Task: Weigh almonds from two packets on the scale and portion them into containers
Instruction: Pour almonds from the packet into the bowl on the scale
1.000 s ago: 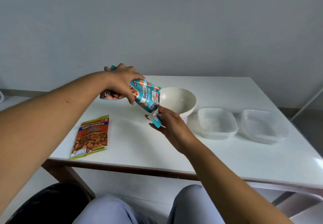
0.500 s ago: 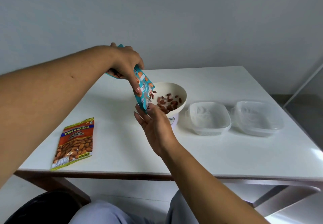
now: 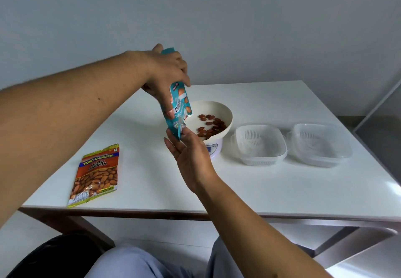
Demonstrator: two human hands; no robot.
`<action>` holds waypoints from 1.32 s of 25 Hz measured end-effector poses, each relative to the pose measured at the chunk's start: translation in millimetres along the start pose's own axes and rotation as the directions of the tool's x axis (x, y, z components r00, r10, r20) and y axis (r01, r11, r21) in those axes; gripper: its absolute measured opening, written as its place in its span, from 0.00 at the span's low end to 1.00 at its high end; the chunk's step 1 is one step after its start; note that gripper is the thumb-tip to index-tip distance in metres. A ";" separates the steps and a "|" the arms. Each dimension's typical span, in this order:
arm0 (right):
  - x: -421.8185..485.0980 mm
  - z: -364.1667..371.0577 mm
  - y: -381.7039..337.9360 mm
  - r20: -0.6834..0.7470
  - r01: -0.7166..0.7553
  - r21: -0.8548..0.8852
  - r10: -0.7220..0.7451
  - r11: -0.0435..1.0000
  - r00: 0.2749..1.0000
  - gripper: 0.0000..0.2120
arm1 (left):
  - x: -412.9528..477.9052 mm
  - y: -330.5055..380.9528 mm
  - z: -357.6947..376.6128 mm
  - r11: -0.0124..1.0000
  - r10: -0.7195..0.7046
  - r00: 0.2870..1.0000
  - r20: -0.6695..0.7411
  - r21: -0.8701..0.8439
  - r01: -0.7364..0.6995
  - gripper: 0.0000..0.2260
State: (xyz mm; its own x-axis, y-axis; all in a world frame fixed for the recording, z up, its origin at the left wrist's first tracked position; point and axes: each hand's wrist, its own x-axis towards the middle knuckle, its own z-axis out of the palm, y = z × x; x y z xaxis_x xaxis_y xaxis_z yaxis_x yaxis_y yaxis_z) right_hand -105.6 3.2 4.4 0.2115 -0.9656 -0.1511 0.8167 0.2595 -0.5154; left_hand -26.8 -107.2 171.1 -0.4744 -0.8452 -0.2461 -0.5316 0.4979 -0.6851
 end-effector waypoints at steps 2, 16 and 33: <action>-1.1 0.0 1.8 0.001 -0.005 -0.018 0.005 1.000 1.000 0.14 | -3.2 0.4 -1.1 1.000 0.001 1.000 -0.020 0.014 -0.001 0.43; -2.4 -10.4 -8.4 -0.002 0.180 -0.092 -0.181 0.979 0.983 0.11 | -37.5 -5.3 19.9 0.961 -0.165 0.966 -0.197 -0.252 0.113 0.48; -26.9 15.2 -38.7 0.123 0.289 -0.766 -0.310 0.574 0.943 0.10 | -135.8 113.6 109.9 -0.578 -0.370 0.902 0.223 -0.816 -0.035 0.10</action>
State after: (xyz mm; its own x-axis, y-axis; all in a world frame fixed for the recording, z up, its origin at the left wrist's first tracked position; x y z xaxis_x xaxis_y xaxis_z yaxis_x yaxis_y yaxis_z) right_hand -134.8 18.9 41.2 0.0124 -0.9926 0.1211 0.1190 -0.1188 -0.9858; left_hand 54.4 42.7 51.3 -0.0745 -0.9898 -0.1217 -0.2487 -0.0998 0.9634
